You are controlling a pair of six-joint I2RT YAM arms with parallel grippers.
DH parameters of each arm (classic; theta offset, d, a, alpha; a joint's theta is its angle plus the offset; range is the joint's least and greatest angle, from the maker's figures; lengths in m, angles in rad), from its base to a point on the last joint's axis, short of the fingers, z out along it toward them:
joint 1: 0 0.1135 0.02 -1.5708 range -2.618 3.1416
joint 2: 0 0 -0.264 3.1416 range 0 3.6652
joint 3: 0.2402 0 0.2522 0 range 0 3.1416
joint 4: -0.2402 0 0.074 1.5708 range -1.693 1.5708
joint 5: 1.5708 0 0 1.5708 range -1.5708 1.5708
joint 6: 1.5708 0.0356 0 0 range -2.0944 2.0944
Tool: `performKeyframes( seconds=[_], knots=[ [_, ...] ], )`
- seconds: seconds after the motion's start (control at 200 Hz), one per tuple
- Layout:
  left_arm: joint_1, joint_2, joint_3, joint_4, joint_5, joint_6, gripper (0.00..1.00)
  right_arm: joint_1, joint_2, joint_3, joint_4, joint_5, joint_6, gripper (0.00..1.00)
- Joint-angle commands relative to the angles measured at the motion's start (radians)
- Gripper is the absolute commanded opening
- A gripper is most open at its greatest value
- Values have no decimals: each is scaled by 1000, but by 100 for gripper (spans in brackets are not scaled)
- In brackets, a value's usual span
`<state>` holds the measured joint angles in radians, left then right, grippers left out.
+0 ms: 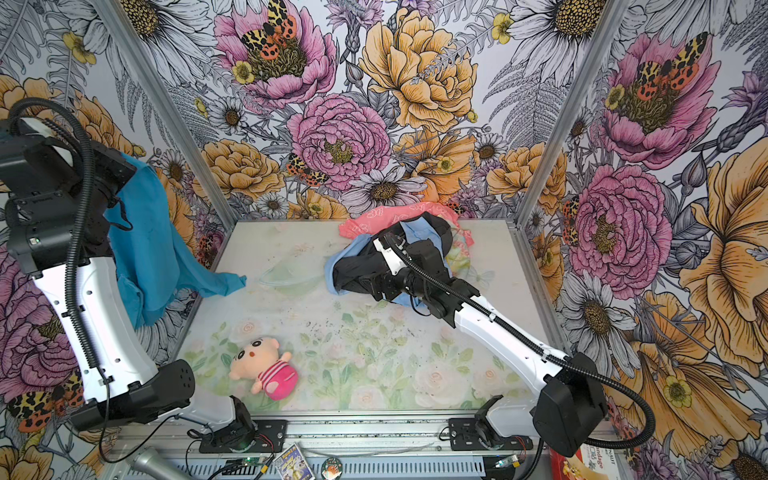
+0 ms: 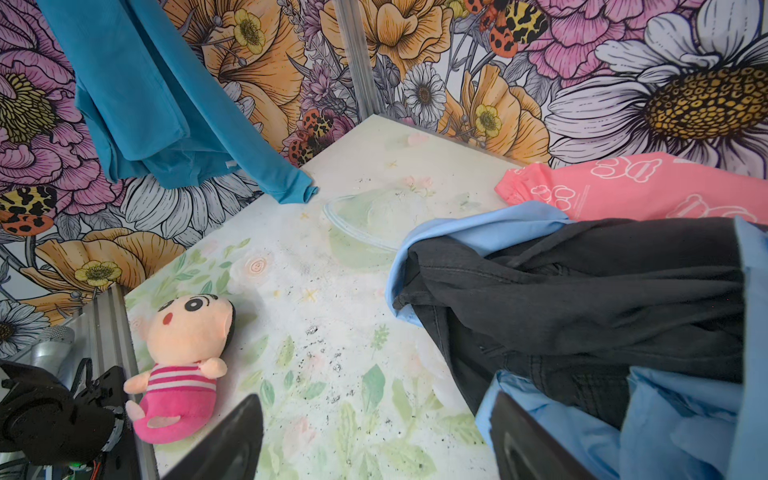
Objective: Pick out a specific cloth from the pile
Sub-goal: 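Lower the teal shirt onto the table beside the pile with the left gripper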
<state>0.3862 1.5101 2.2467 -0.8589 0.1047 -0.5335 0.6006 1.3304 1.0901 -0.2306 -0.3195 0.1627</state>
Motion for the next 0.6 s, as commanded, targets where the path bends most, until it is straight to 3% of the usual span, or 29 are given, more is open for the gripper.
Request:
performKeyframes(
  seconds=[0.0,0.3,0.595],
  knots=[
    [-56,17,-23,40,-7,19,0,-5,18,14,4,0,-14,86],
    [-190,91,58,39,-43,29,0,-20,23,15,8,14,-5,86],
    [-187,104,-15,38,-53,38,0,-30,5,4,5,31,-2,86]
  ],
)
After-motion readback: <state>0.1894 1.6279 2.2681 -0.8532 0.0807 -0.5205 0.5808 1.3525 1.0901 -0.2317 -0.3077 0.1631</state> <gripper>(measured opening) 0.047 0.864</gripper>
